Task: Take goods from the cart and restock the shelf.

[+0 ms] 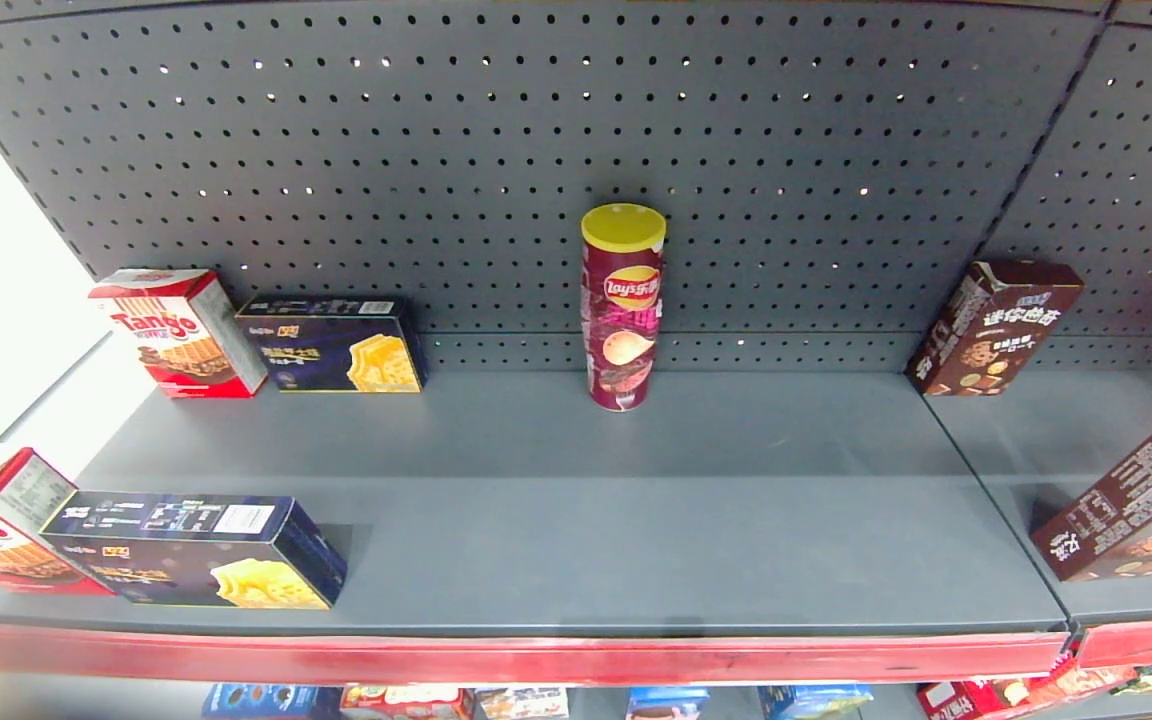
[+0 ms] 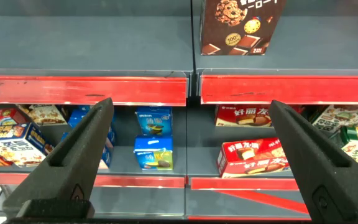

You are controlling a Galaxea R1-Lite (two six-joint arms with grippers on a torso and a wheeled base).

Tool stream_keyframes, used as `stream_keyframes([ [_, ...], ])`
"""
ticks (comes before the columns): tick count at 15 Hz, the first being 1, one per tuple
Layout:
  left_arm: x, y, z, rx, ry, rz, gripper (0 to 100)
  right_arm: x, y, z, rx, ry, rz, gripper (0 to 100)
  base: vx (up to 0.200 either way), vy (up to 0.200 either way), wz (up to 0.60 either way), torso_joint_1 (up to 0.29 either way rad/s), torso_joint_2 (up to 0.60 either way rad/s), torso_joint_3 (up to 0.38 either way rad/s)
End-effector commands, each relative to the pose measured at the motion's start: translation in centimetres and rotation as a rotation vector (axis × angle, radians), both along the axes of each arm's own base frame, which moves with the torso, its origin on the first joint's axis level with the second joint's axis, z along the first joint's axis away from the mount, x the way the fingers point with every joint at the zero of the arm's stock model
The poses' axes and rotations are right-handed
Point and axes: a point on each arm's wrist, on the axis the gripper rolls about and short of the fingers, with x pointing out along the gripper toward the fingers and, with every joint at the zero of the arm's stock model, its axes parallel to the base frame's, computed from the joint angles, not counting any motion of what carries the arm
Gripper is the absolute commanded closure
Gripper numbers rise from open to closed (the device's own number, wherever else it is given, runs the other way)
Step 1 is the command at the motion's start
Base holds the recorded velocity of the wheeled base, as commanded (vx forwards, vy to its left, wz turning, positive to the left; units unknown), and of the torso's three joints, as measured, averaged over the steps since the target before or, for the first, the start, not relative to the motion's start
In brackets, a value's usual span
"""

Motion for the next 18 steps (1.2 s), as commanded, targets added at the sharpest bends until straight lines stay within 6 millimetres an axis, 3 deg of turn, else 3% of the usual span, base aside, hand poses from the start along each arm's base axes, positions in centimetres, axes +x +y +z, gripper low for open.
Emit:
stream_keyframes([
  [1,0.0,0.0,0.0,-0.001,-0.001,0.0,0,0.0,0.0,0.0,0.001,0.001,0.0,0,0.0,0.0,0.6,0.007,0.0,0.002],
  [13,0.0,0.01,0.0,-0.004,-0.001,0.006,0,0.0,0.0,0.0,0.001,0.001,0.0,0,0.0,0.0,0.6,0.005,0.0,0.001],
  [18,0.0,0.0,0.0,-0.001,-0.001,0.0,0,0.0,0.0,0.0,0.001,0.001,0.0,0,0.0,0.0,0.0,0.0,0.0,0.0],
])
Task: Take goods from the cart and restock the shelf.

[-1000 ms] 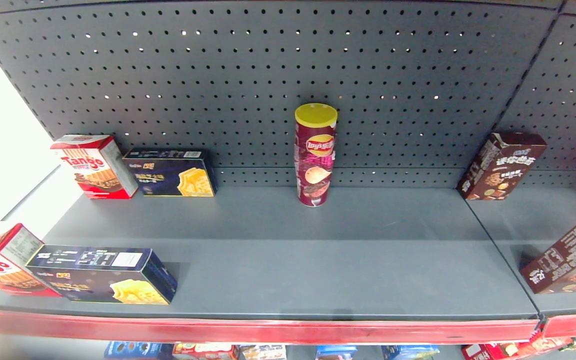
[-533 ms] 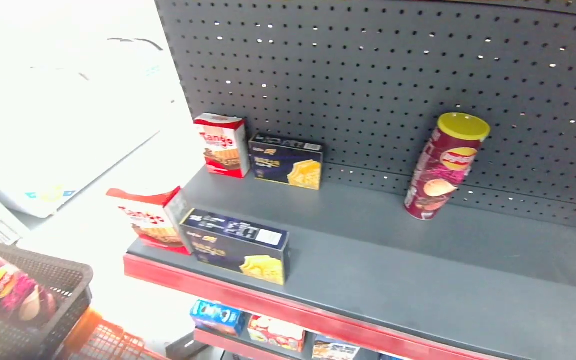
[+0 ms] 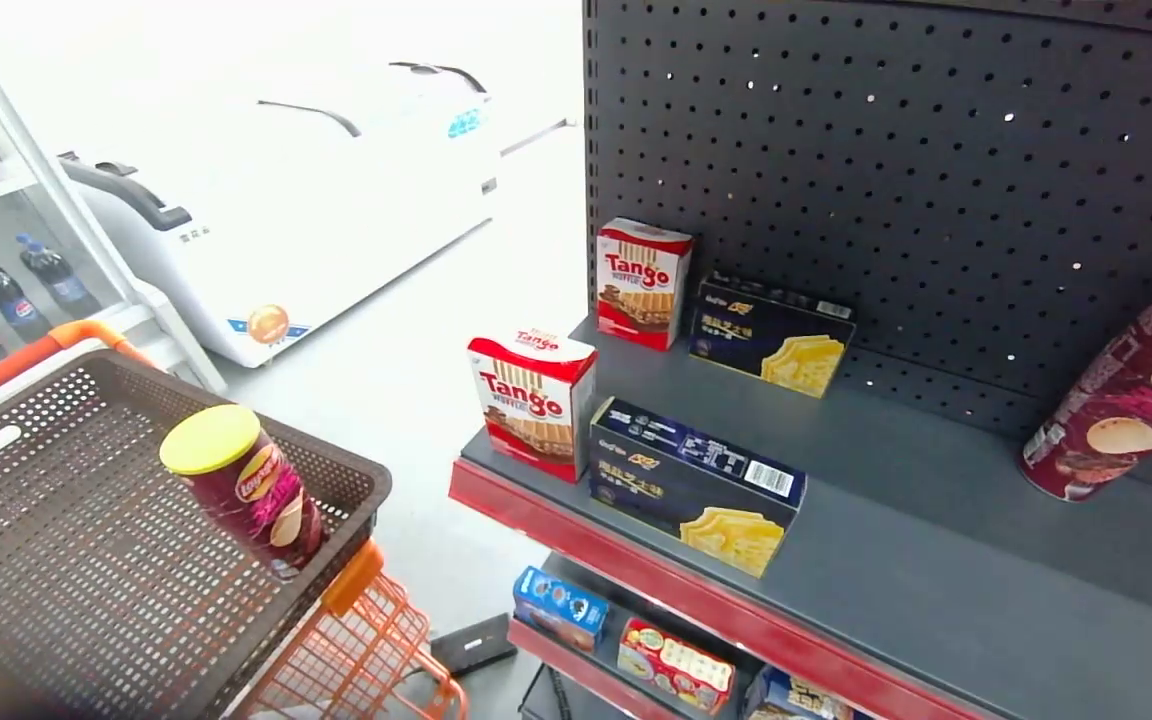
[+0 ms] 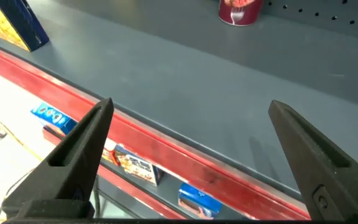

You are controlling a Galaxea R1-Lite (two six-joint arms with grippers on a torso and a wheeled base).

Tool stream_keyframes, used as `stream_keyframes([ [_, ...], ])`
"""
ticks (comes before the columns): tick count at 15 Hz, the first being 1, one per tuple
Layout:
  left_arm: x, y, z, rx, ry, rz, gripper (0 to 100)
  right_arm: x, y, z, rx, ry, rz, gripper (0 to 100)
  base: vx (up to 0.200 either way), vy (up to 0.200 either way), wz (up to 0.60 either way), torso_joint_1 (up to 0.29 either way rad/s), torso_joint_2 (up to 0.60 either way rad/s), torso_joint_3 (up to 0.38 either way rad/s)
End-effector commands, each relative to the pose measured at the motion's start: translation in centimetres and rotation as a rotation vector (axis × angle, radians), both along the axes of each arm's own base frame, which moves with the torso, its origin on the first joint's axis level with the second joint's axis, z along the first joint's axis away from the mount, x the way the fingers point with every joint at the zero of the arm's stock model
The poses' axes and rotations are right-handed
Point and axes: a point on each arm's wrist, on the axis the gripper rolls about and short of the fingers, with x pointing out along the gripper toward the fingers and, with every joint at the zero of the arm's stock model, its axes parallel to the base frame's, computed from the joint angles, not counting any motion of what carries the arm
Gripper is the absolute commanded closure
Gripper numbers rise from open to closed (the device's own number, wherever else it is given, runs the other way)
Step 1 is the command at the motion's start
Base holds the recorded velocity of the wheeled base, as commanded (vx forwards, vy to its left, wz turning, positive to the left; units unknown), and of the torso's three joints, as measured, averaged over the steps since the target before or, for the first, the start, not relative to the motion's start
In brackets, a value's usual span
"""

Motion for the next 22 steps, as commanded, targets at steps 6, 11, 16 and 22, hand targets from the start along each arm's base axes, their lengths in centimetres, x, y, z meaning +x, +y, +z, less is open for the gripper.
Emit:
stream_keyframes([
  [6,0.0,0.0,0.0,0.003,0.001,-0.004,0,0.0,0.0,0.0,0.0,0.001,-0.001,0,0.0,0.0,0.0,0.0,0.0,0.0],
  [11,0.1,0.3,3.0,0.037,0.134,0.138,0,0.0,0.0,0.0,0.0,0.001,-0.001,0,0.0,0.0,0.0,0.0,0.0,0.0],
  [16,5.2,0.3,5.7,0.063,0.418,0.123,0,0.0,0.0,0.0,0.0,0.002,-0.005,0,0.0,0.0,0.0,0.0,0.0,0.0],
  [22,11.1,0.0,7.2,0.122,0.526,0.116,0,0.0,0.0,0.0,0.0,0.001,-0.005,0,0.0,0.0,0.0,0.0,0.0,0.0],
])
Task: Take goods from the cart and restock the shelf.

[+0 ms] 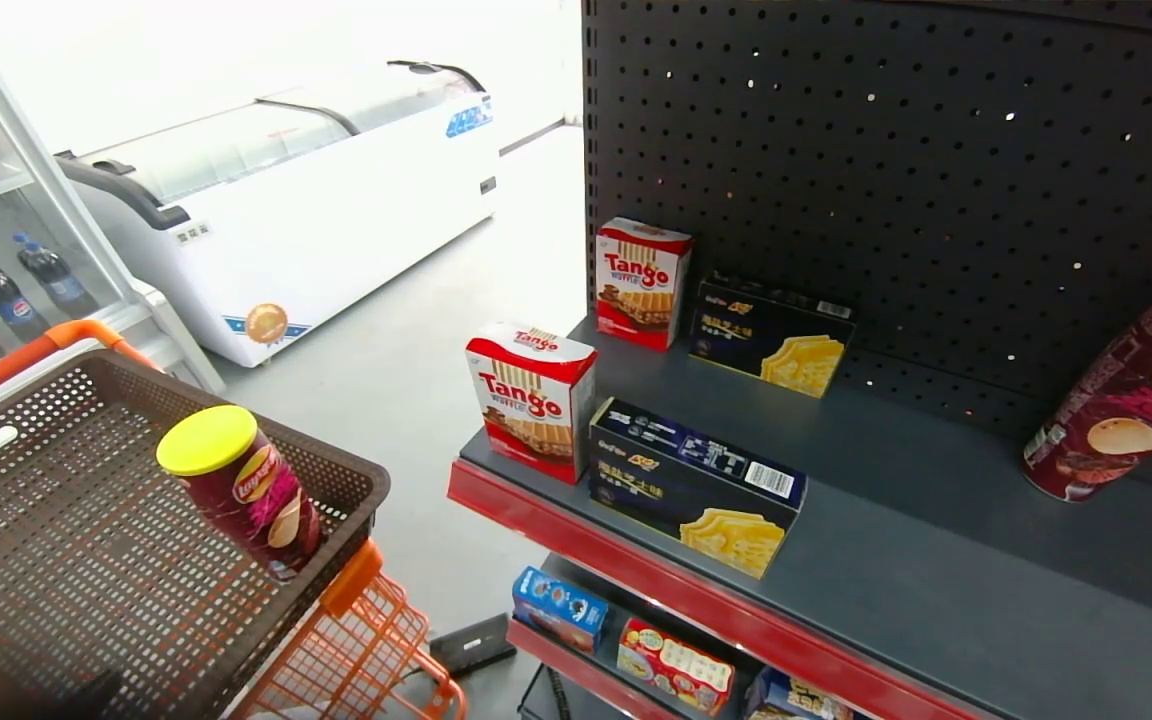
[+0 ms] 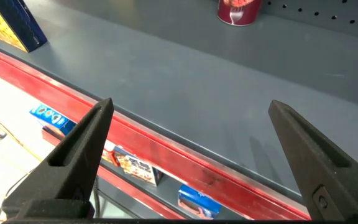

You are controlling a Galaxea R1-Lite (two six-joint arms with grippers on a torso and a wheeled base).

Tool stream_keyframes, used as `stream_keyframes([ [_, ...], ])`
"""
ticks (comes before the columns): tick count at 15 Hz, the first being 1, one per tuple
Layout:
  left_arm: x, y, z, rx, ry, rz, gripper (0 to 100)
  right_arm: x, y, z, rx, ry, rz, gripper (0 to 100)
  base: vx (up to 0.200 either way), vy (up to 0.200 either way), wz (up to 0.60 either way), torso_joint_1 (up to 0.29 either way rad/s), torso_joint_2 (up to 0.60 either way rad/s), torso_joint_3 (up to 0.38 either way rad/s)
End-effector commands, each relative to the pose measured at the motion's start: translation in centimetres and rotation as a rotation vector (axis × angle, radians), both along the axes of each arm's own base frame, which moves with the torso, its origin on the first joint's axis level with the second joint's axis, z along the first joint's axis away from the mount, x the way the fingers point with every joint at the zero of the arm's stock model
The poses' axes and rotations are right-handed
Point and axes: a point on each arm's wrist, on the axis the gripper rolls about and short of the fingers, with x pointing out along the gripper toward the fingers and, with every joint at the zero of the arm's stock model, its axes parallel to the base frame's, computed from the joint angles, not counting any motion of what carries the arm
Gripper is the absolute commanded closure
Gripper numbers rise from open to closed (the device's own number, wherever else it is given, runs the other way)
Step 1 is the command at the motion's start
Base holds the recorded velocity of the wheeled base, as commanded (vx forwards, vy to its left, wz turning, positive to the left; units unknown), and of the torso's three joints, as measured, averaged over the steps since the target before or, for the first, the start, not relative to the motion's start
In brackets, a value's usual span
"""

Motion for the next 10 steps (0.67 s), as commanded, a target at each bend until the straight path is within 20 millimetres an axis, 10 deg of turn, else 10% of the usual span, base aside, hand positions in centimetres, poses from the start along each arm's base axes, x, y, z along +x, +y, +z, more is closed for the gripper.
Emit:
stream_keyframes([
  [1,2.7,0.0,-0.5,0.008,0.116,0.031,0,0.0,0.0,0.0,0.0,0.0,0.001,0,0.0,0.0,0.0,0.0,0.0,0.0],
  [6,6.8,0.9,-0.5,-0.033,0.057,0.091,0,0.0,0.0,0.0,0.0,0.0,0.001,0,0.0,0.0,0.0,0.0,0.0,0.0],
  [10,13.8,1.4,-3.8,-0.037,-0.088,0.082,0,0.0,0.0,0.0,0.0,0.0,0.001,0,0.0,0.0,0.0,0.0,0.0,0.0],
])
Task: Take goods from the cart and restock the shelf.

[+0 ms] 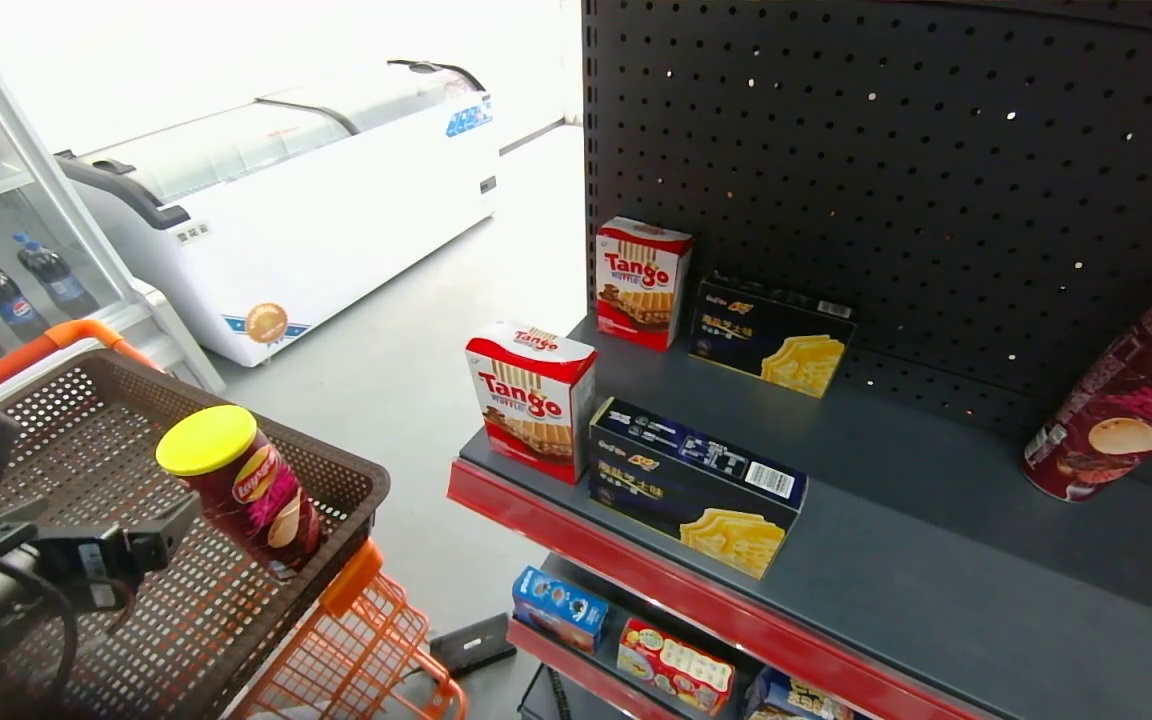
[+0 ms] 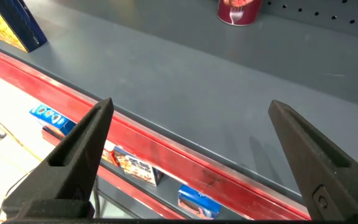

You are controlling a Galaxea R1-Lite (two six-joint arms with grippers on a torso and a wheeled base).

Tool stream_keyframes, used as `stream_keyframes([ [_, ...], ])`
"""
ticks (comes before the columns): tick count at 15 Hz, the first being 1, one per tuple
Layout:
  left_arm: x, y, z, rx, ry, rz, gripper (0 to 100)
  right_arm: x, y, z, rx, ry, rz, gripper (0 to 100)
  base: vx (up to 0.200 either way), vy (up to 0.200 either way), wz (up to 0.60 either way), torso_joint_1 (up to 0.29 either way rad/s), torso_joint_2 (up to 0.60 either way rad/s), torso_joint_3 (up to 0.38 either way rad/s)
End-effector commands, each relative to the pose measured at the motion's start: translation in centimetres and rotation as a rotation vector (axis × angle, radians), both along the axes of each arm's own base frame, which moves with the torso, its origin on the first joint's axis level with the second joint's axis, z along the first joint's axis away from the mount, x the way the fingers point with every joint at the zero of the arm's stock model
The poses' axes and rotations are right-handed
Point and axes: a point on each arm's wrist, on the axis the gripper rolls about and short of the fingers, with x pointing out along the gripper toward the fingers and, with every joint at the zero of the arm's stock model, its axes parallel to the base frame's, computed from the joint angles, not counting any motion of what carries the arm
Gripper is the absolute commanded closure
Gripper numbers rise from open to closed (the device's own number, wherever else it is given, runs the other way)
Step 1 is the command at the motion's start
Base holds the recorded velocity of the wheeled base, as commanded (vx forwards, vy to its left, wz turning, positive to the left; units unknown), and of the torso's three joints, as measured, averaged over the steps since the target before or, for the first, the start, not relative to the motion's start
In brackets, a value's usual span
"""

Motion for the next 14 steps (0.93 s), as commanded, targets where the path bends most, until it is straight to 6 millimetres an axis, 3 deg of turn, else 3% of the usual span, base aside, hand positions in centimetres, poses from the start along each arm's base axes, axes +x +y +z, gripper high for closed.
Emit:
stream_keyframes([
  [1,3.9,0.1,-4.7,-0.004,0.049,-0.013,0,0.0,0.0,0.0,0.0,0.001,0.001,0,0.0,0.0,0.0,0.0,0.0,0.0],
  [4,4.9,0.0,-6.5,0.0,0.07,-0.022,0,0.0,0.0,0.0,0.0,0.001,0.001,0,0.0,0.0,0.0,0.0,0.0,0.0],
  [10,9.8,0.2,-8.8,0.005,-0.045,-0.021,0,0.0,0.0,0.0,0.0,0.001,0.001,0,0.0,0.0,0.0,0.0,0.0,0.0],
  [14,11.2,0.3,-10.1,0.005,-0.034,-0.017,0,0.0,0.0,0.0,0.0,0.001,0.001,0,0.0,0.0,0.0,0.0,0.0,0.0],
])
